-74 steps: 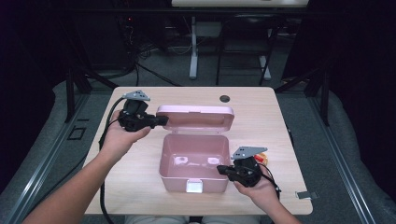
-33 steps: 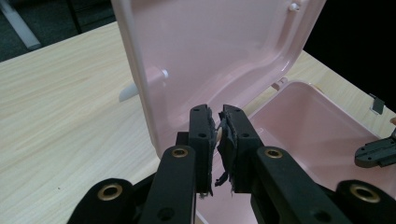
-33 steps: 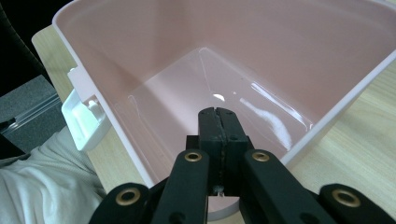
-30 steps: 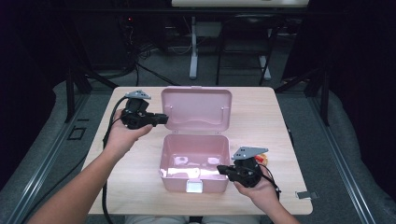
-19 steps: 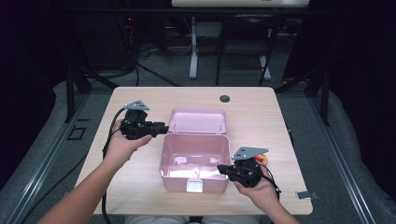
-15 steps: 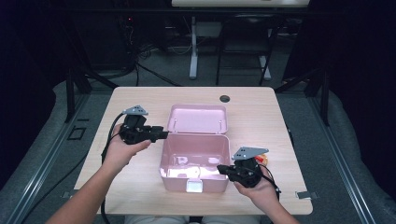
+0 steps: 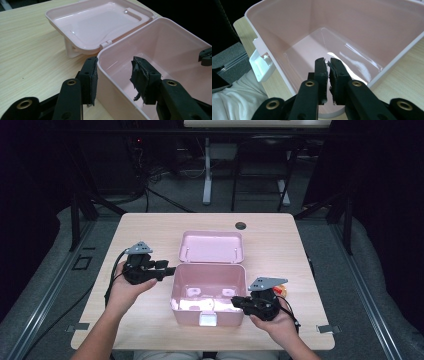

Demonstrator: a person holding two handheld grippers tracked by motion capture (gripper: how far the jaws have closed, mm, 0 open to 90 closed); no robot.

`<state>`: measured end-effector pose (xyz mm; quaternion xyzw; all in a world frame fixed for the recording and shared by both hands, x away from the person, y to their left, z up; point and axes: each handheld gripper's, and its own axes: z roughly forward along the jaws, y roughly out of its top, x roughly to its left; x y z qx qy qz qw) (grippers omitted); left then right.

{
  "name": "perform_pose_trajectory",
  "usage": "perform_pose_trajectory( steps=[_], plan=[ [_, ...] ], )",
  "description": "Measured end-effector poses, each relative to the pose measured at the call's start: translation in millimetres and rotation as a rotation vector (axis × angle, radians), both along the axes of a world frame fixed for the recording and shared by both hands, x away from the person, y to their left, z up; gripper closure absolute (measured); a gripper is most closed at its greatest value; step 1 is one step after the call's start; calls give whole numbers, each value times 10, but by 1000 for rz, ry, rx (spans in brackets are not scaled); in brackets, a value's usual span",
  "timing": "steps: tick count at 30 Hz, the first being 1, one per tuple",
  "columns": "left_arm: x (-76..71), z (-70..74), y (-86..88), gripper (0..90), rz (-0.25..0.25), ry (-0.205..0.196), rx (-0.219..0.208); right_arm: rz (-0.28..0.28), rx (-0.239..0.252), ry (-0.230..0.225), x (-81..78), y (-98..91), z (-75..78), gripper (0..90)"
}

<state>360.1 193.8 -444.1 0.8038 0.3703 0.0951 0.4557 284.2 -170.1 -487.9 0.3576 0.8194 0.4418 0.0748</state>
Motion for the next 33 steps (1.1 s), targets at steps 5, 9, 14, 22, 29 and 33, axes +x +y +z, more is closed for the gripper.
perform_pose_trajectory(
  steps=[5,9,14,22,29,33],
  plan=[
    [-51,-19,67,551,9,5,-33,5,10,-18,-25,5,69,762],
    [-65,-43,85,514,12,14,-10,2,14,-38,-15,-7,143,697],
    [-79,-90,111,499,-12,24,25,-5,20,-47,21,-36,223,620],
    [-65,-149,150,467,-30,9,76,-39,17,-70,98,-121,321,524],
    [-34,-139,180,477,-16,68,52,-76,10,-78,192,-175,354,500],
    [-34,-159,161,455,-15,84,95,-92,4,-68,217,-199,376,447]
  ],
)
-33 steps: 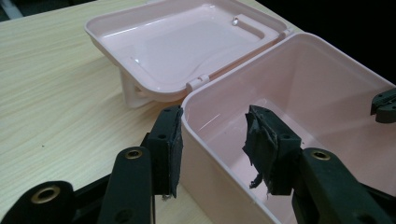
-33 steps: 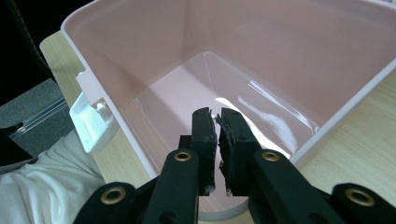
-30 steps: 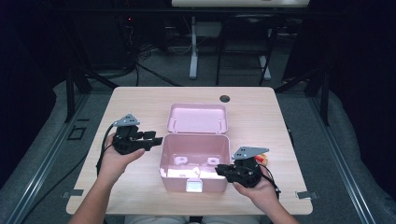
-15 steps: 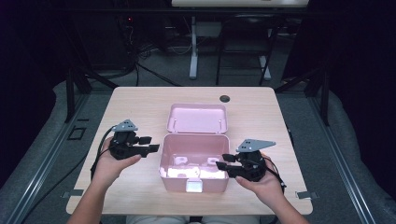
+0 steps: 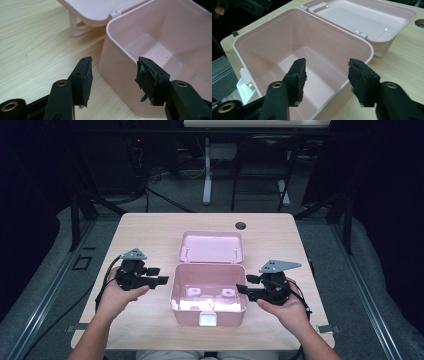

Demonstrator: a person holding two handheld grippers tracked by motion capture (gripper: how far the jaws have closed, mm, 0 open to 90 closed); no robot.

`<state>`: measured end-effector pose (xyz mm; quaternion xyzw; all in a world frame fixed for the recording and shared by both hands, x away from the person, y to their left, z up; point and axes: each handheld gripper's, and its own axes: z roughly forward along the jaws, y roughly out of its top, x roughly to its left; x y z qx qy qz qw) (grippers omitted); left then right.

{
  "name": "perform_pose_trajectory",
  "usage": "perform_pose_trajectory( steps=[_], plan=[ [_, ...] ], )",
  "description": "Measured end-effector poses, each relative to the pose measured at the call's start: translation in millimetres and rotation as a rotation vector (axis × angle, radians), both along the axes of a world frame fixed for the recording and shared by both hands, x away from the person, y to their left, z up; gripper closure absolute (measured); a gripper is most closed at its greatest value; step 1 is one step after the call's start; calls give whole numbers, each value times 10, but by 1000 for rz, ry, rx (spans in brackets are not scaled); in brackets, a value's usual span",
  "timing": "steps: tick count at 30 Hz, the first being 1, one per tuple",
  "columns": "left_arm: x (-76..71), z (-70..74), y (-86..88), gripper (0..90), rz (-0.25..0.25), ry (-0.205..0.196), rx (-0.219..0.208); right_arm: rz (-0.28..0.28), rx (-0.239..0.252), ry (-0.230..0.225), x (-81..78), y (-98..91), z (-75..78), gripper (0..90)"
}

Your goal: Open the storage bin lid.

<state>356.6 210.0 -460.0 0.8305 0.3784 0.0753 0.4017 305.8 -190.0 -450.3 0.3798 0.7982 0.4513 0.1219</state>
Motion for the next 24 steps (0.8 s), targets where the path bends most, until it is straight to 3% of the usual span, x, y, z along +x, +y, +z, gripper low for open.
perform_pose_trajectory(
  steps=[4,13,21,24],
  plan=[
    [-1,-2,-12,431,3,-7,32,-16,-44,-4,15,-52,22,397],
    [-13,22,49,385,24,-16,45,-66,-108,14,119,-235,55,327],
    [-31,38,37,382,13,-17,45,-93,-177,100,301,-336,-20,268],
    [-40,57,43,382,14,-23,38,-89,-228,124,378,-357,-76,254]
  ],
)
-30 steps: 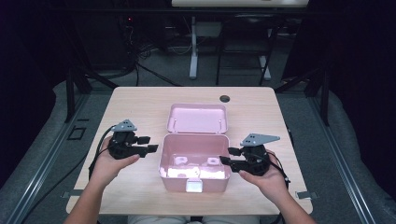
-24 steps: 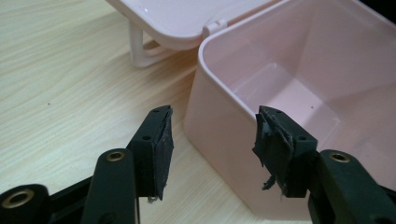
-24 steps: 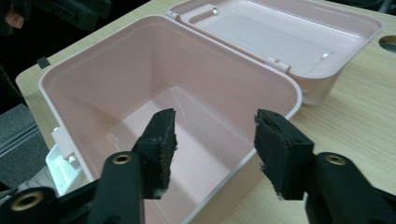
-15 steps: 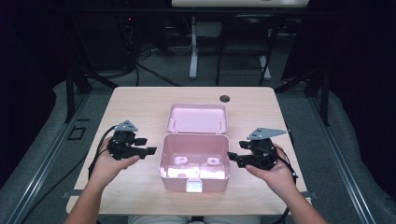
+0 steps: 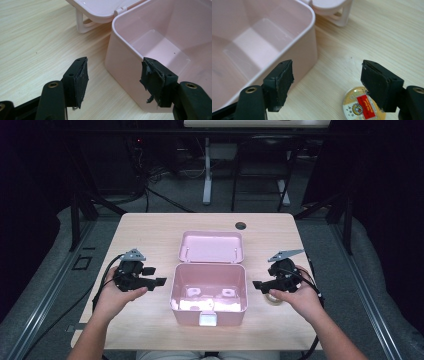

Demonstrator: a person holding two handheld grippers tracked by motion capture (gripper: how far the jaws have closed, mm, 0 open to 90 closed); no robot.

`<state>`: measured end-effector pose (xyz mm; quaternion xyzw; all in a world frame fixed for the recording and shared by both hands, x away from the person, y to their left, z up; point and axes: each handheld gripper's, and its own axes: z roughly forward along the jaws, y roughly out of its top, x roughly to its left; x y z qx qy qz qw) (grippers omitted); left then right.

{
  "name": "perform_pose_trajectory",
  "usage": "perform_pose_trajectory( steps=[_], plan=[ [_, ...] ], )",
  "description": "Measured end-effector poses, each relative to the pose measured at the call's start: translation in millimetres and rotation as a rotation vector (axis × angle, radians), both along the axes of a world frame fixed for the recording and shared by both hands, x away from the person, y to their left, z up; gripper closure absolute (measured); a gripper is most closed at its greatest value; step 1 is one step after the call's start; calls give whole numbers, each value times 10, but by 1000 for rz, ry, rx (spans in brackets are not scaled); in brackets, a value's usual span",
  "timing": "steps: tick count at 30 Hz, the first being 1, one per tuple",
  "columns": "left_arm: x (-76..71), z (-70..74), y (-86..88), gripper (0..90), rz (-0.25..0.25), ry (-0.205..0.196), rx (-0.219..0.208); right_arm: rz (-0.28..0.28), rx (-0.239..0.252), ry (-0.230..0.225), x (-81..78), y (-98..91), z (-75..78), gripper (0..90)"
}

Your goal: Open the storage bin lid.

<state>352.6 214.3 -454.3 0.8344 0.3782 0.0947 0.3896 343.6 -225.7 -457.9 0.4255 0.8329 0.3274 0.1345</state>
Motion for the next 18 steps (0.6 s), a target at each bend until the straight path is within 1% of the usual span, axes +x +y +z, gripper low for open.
perform_pose_trajectory(
  steps=[3,7,8,9,10,12,13,14,17,18],
  plan=[
    [-6,13,13,382,0,-2,-7,-8,-22,33,48,-12,-33,243],
    [-11,14,24,382,1,-3,-4,-18,-52,66,119,-49,-93,232],
    [-11,12,24,382,3,-2,-4,-24,-69,86,145,-66,-118,230],
    [-10,10,25,382,4,0,-2,-31,-72,99,160,-71,-136,230],
    [-9,8,26,382,6,-1,-1,-37,-89,112,188,-88,-165,229],
    [-8,9,31,382,7,1,3,-51,-104,130,223,-105,-208,228],
    [-7,8,32,382,8,2,4,-47,-120,137,247,-124,-232,227],
    [-6,6,34,382,9,3,6,-57,-119,154,261,-127,-252,225],
    [0,-2,37,382,15,2,6,-66,-141,192,320,-149,-309,215],
    [0,-2,39,382,19,2,6,-70,-153,198,342,-158,-333,205]
  ],
)
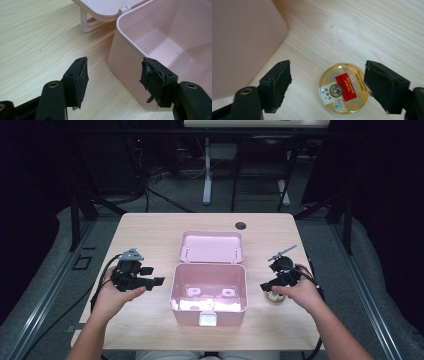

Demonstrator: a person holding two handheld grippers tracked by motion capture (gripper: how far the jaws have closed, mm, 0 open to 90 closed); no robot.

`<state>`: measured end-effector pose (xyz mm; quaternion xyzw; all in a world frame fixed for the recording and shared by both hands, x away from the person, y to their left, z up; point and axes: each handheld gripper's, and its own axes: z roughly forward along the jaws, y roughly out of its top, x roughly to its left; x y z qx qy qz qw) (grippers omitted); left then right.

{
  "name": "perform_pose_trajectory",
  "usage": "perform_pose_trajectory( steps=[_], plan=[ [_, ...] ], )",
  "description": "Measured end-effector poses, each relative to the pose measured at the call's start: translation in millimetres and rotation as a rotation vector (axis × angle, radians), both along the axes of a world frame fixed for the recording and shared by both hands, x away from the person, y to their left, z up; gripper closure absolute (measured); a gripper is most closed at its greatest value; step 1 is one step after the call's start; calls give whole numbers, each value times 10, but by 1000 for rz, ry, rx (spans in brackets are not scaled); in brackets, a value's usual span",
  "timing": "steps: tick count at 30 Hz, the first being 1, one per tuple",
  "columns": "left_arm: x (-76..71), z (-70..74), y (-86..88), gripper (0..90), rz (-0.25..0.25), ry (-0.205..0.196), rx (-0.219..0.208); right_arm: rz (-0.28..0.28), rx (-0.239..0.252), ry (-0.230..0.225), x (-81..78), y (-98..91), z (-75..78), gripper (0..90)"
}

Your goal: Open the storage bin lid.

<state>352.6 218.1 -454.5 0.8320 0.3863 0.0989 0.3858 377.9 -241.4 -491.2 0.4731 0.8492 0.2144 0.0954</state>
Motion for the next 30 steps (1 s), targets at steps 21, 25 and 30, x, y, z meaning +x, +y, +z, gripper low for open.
perform_pose_trajectory(
  steps=[21,25,30],
  plan=[
    [-3,14,22,382,0,-1,-3,-51,-139,162,254,-22,-344,152],
    [-5,21,30,382,0,0,-9,-52,-153,177,287,-46,-393,150],
    [-4,22,35,382,4,-2,-10,-69,-159,207,306,-47,-441,144]
  ],
)
